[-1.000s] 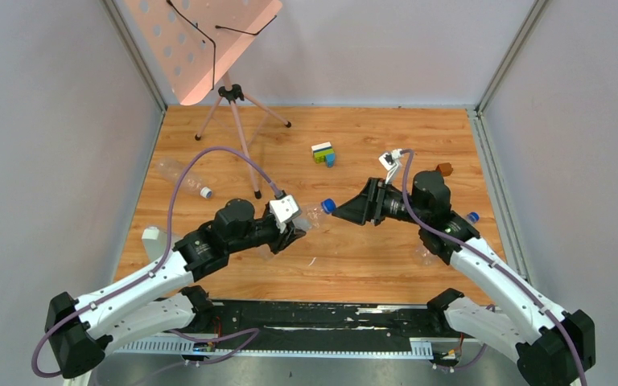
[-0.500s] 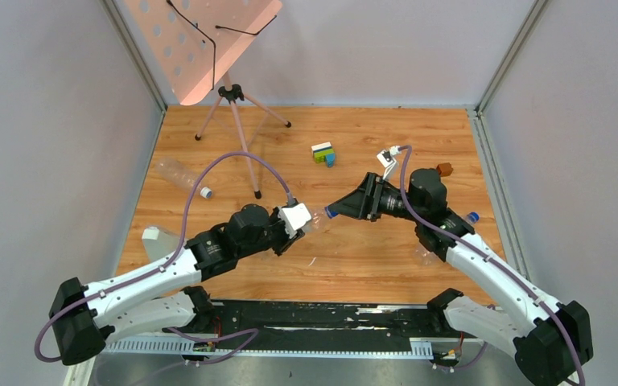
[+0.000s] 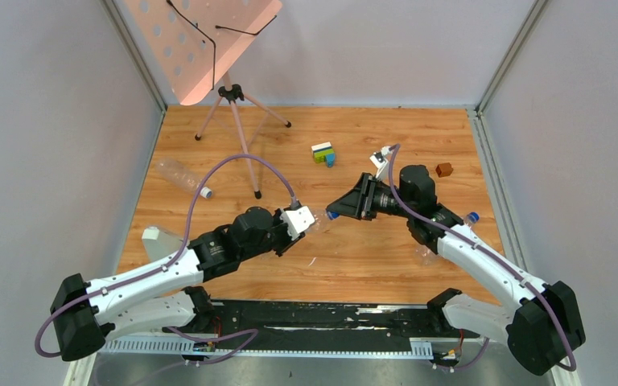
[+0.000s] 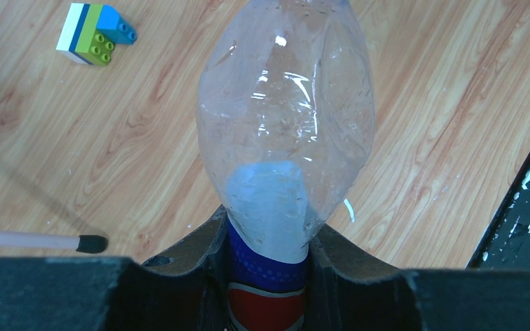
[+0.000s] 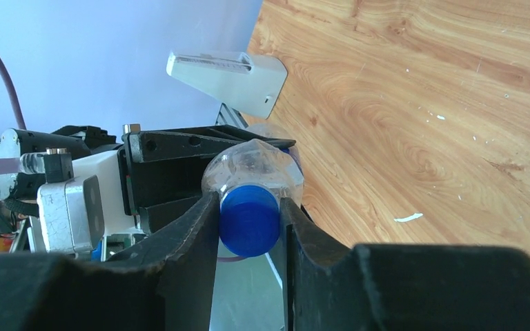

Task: Unscrew the bottle caps
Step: Unscrew the bottle cap from the plastic bottle.

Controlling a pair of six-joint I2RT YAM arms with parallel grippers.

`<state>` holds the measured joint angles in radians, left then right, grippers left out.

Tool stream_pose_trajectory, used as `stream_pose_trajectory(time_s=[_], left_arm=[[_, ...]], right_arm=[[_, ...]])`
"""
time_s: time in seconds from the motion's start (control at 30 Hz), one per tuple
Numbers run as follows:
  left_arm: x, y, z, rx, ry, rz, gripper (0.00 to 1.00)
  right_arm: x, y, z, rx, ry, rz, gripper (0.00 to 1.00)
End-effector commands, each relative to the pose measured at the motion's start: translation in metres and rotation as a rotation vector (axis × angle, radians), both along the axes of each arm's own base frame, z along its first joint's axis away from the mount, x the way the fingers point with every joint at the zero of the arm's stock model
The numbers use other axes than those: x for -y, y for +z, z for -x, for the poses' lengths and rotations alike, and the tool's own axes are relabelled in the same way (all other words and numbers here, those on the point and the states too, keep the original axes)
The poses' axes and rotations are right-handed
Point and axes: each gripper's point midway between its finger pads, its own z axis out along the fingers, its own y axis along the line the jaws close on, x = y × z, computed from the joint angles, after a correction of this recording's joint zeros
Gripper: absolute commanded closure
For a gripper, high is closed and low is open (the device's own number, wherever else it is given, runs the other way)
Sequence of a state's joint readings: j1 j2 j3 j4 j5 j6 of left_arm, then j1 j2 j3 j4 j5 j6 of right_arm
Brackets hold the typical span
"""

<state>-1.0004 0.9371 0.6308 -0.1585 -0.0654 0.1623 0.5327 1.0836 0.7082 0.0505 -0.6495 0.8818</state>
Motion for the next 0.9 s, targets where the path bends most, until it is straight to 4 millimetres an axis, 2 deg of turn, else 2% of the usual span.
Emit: stream_pose_trajectory(time_s=[0.0,0.2,0.23,0.27,0.3,0.33,0.37,0.4,0.5,0.63,0.83,0.87], left_arm=[[0.004,0.008,-0.001,-0.001,0.014,0.035,1.00],[0.018,0.011,0.013,-0.085,-0.062,0.111,1.00],[0.023,0.012,0.022,-0.121,-0.117,0.140,1.00],[0.023,0.016,0.019,-0.154,-0.111,0.184,1.00],[0.027,0.018,0.029,-0.204,-0.173,0.220,1.00],[0.025,0.022,0.023,-0.242,-0.158,0.262,1.00],[0.028,0.025,0.033,-0.289,-0.222,0.287,1.00],[0.025,0.028,0.028,-0.315,-0.218,0.311,1.00],[0.027,0.036,0.041,-0.390,-0.324,0.350,1.00],[0.031,0.047,0.049,-0.438,-0.410,0.389,1.00],[0.028,0.041,0.046,-0.442,-0.383,0.363,1.00],[0.027,0.041,0.046,-0.437,-0.379,0.362,1.00]], right_arm=[[-0.001,0.034,0.005,0.162,0.051,-0.054,0.88],[0.001,0.029,0.025,0.368,0.183,-0.041,0.90],[0.002,0.028,0.028,0.399,0.197,-0.036,0.90],[0.003,0.028,0.030,0.432,0.208,-0.029,0.90],[0.004,0.028,0.032,0.462,0.226,-0.024,0.90],[0.005,0.029,0.036,0.496,0.247,-0.023,0.90],[0.006,0.030,0.040,0.532,0.274,-0.024,0.90],[0.006,0.032,0.046,0.570,0.311,-0.031,0.90],[0.008,0.038,0.061,0.662,0.399,-0.052,0.89],[0.009,0.039,0.060,0.690,0.400,-0.031,0.83],[0.011,0.046,0.060,0.690,0.350,-0.051,0.72],[0.012,0.047,0.061,0.690,0.342,-0.055,0.67]])
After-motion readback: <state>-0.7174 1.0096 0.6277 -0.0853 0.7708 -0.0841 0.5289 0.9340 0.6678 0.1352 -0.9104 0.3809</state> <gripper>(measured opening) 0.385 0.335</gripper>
